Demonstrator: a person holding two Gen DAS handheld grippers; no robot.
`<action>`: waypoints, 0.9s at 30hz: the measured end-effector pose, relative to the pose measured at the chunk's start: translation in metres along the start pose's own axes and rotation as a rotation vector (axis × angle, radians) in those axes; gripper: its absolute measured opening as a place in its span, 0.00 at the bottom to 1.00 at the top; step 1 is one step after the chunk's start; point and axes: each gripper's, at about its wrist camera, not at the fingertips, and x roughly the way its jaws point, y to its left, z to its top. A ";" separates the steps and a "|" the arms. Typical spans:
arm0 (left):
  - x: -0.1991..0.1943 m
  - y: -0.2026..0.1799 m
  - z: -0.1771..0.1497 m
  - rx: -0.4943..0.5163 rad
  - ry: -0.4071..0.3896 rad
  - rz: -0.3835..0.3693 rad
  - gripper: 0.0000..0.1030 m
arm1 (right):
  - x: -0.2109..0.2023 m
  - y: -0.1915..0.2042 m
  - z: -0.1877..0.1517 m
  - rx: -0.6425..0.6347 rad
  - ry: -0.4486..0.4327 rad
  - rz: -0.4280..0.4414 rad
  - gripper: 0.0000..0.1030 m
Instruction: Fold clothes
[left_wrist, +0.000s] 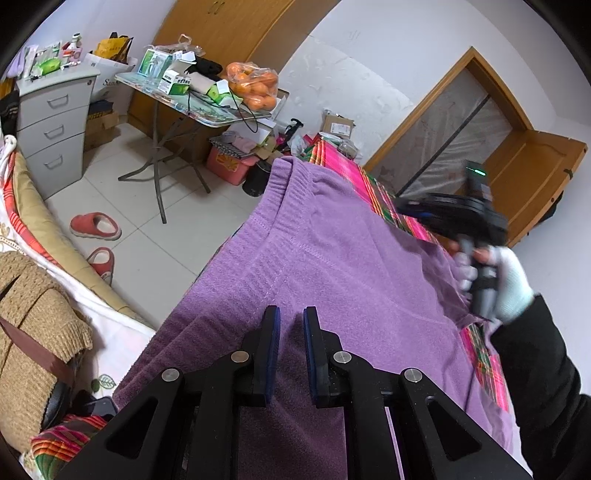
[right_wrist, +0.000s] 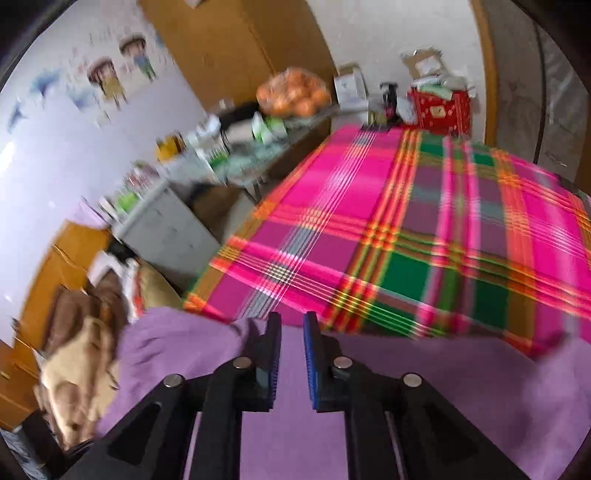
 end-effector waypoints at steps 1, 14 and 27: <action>0.000 0.000 0.000 0.000 0.000 -0.001 0.13 | -0.015 -0.003 -0.005 0.002 -0.022 0.021 0.20; -0.001 -0.002 0.000 0.006 0.003 0.010 0.12 | -0.145 -0.163 -0.161 0.343 -0.103 -0.235 0.19; 0.003 -0.081 -0.008 0.267 0.002 0.105 0.15 | -0.257 -0.192 -0.233 0.170 -0.170 -0.554 0.48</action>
